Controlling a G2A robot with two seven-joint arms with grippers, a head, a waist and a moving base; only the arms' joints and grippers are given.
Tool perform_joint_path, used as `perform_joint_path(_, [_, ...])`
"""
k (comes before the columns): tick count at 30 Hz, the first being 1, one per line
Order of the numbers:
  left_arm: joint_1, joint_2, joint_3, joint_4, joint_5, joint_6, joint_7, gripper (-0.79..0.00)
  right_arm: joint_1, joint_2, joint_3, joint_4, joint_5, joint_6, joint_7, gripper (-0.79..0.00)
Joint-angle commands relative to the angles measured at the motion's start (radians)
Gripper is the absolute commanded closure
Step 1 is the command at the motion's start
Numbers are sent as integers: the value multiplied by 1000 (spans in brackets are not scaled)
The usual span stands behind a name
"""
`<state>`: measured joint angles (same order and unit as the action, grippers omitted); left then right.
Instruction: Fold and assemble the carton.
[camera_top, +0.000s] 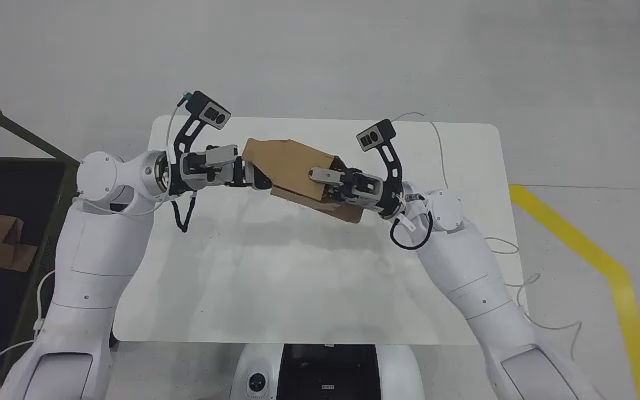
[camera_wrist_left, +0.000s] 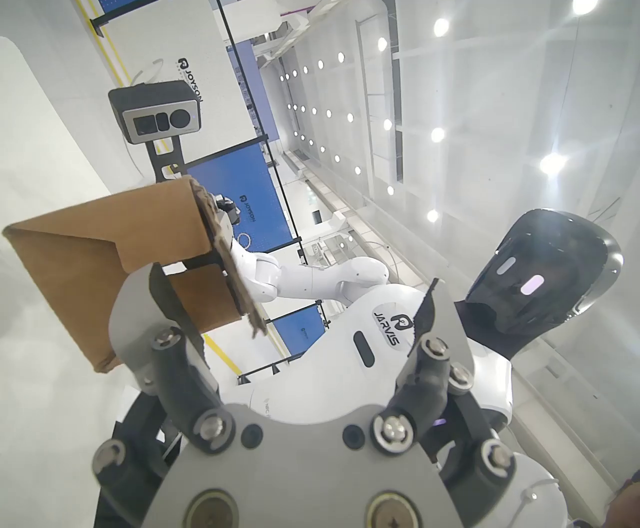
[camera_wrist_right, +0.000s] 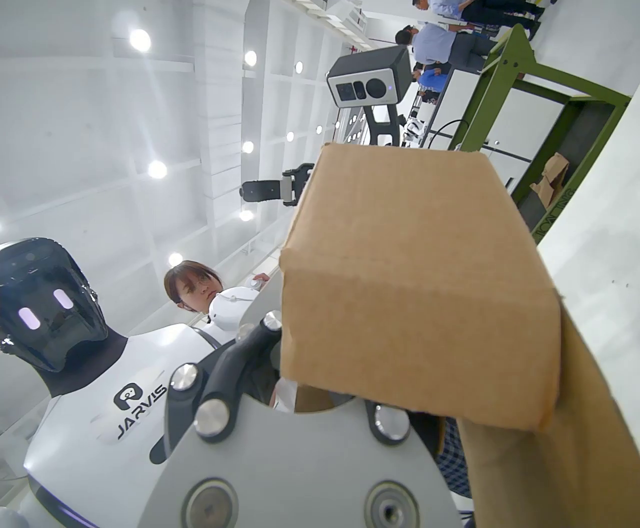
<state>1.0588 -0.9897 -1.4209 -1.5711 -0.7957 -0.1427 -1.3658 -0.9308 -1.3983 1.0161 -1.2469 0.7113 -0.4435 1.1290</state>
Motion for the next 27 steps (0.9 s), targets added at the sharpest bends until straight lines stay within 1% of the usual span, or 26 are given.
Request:
perform_joint_path(1, [-1, 0, 2, -1, -2, 3, -4, -785, 1, 0, 1, 5, 1, 1, 2, 0])
perform_joint_path(7, [7, 3, -15, -1, -11, 1, -1, -785, 11, 2, 15, 24, 13, 3, 29, 0])
perform_joint_path(16, [-3, 2, 7, 2, -9, 26, -26, -785, 21, 5, 21, 30, 10, 7, 79, 0])
perform_joint_path(21, [6, 6, -25, 1, -23, 15, -24, -785, 19, 7, 26, 41, 5, 9, 84, 0])
perform_joint_path(27, [31, 15, -72, 3, -28, 33, -30, -785, 28, 12, 36, 56, 1, 21, 114, 0])
